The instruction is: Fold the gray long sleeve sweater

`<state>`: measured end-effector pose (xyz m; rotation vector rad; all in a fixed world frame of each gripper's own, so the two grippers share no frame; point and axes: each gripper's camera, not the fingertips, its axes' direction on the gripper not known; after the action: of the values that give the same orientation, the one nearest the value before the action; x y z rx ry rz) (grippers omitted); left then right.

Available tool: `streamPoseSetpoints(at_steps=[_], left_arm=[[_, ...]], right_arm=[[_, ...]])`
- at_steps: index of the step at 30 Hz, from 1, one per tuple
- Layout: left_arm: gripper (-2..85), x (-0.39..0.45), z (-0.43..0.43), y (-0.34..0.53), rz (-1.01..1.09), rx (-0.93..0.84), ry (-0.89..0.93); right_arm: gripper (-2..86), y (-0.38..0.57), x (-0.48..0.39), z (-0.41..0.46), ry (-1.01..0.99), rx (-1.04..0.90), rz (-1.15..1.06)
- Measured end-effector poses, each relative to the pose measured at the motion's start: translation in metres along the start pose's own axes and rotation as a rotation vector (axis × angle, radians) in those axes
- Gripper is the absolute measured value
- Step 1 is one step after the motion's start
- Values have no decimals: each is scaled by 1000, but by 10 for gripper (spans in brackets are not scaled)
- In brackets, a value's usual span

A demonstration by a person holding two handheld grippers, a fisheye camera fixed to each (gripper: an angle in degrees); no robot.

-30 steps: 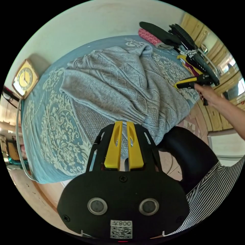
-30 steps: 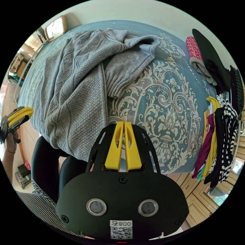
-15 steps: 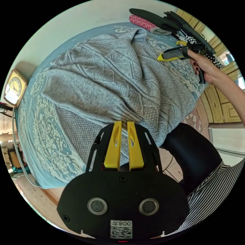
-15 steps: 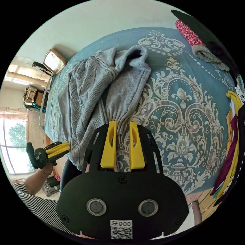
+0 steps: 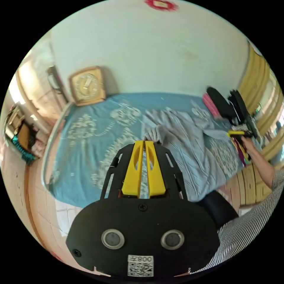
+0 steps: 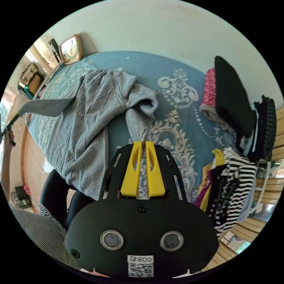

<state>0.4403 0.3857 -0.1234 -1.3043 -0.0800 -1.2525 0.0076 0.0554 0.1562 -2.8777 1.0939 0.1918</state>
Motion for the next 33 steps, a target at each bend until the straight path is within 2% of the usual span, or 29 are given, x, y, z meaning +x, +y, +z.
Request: streamPoseSetpoints(at_steps=[2, 4, 7, 10, 12, 17, 20, 23, 28, 33], left_arm=[[9, -85, -30, -5, -180, 80, -88], [8, -138, -35, 5, -304, 88, -95], [9, -183, -20, 45, -439, 71, -72], [12, -191, 27, 105, -487, 1, 81], [15, -180, 66, 148, -482, -115, 195], [33, -122, 161, 276, -480, -444, 550], [50, -103, 188, 314, -460, -556, 644], [60, -99, 200, 327, -402, -598, 654], [65, -112, 215, 340, -388, -606, 633], [68, -128, 225, 351, -379, -605, 597]], right_arm=[[33, -8, 52, -53, 163, 68, 67], [38, -13, 100, -80, 197, 94, 159], [51, -9, 166, -83, 127, 90, 347], [57, 15, 193, -38, 13, 32, 495], [58, 36, 183, -5, -77, 14, 496], [59, 115, 79, 85, -337, -78, 281], [61, 164, 24, 122, -480, -148, 222], [68, 197, -2, 148, -524, -198, 204], [84, 208, 4, 171, -605, -158, 259], [85, 199, -12, 200, -568, -210, 198]])
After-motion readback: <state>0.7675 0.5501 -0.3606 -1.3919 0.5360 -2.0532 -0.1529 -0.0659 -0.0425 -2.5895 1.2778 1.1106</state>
